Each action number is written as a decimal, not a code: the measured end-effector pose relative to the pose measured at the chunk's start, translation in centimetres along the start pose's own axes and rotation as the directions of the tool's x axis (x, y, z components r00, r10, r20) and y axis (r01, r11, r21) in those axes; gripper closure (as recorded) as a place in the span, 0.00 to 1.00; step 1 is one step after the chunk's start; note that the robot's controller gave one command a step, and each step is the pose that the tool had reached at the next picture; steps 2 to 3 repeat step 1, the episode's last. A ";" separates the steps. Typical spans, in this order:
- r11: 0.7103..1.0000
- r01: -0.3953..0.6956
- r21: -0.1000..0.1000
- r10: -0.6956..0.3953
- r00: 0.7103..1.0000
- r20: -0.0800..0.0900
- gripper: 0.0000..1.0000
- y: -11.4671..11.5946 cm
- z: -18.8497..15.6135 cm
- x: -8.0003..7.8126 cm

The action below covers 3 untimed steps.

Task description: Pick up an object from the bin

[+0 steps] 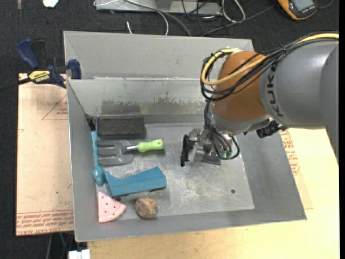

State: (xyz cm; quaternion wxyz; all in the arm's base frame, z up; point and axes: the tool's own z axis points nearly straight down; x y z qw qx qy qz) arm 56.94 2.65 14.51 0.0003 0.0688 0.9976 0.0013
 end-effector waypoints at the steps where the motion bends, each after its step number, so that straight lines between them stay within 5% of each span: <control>1: 1.000 -0.017 0.001 0.017 1.000 -0.005 1.00 0.7 -6.5 0.2; 3: 1.000 -0.017 0.001 0.017 1.000 -0.005 1.00 0.7 -6.5 0.2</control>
Offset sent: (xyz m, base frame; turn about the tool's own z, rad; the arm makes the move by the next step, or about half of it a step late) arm 0.0091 0.0262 0.1957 0.0357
